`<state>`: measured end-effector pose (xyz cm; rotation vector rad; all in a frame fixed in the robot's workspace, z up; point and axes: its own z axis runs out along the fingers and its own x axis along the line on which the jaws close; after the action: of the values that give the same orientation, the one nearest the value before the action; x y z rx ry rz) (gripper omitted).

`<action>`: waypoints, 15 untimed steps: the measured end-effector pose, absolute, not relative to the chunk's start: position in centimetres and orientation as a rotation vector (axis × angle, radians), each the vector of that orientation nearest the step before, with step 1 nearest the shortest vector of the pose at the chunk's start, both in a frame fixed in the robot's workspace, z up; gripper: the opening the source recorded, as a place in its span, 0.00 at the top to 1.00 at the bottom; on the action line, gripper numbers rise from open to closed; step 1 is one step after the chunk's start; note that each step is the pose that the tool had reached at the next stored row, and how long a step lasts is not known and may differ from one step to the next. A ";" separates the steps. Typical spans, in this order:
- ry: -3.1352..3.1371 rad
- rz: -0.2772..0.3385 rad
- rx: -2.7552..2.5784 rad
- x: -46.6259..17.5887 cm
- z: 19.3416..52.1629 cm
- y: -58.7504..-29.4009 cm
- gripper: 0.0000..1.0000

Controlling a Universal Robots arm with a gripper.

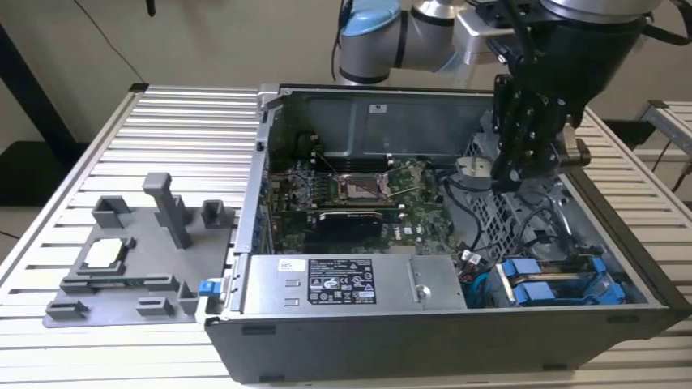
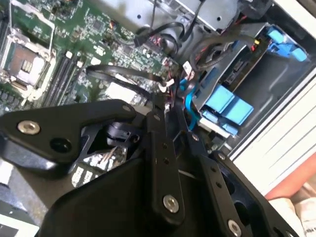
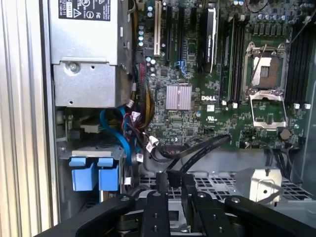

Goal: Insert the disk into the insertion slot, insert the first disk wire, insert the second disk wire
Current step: 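Insert the first disk wire, then insert the second disk wire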

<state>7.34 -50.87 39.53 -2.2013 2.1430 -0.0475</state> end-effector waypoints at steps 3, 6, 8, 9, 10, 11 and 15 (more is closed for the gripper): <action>2.143 -0.072 -2.212 7.1 39.3 -50.3 0.74; 2.137 -0.100 -2.209 6.8 39.2 -49.5 0.74; 2.135 -0.109 -2.208 6.7 39.3 -49.4 0.74; 2.134 -0.113 -2.208 6.5 39.4 -49.4 0.74; 2.132 -0.118 -2.207 6.4 39.4 -49.3 0.74; 2.132 -0.124 -2.207 6.2 39.3 -49.2 0.74; 2.128 -0.151 -2.209 5.7 39.4 -49.2 0.74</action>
<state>5.75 -49.17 39.40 -2.2089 2.1285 -0.1510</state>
